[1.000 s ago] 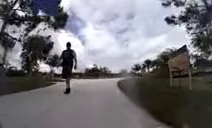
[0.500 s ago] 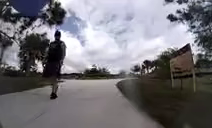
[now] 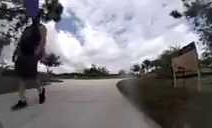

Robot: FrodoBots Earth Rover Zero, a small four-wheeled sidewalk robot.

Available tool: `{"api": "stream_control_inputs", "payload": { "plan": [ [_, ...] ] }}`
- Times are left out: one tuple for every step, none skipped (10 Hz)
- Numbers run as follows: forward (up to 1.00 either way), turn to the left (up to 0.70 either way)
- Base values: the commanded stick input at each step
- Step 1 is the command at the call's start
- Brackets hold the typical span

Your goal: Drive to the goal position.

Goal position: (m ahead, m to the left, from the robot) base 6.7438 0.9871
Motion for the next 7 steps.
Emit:
{"api": "stream_control_inputs", "payload": {
  "plan": [
    [0.60, 0.01],
    [0.60, 0.01],
    [0.60, 0.01],
    [0.60, 0.01],
    [0.60, 0.01],
    [0.60, 0.01],
    [0.60, 0.01]
  ]
}}
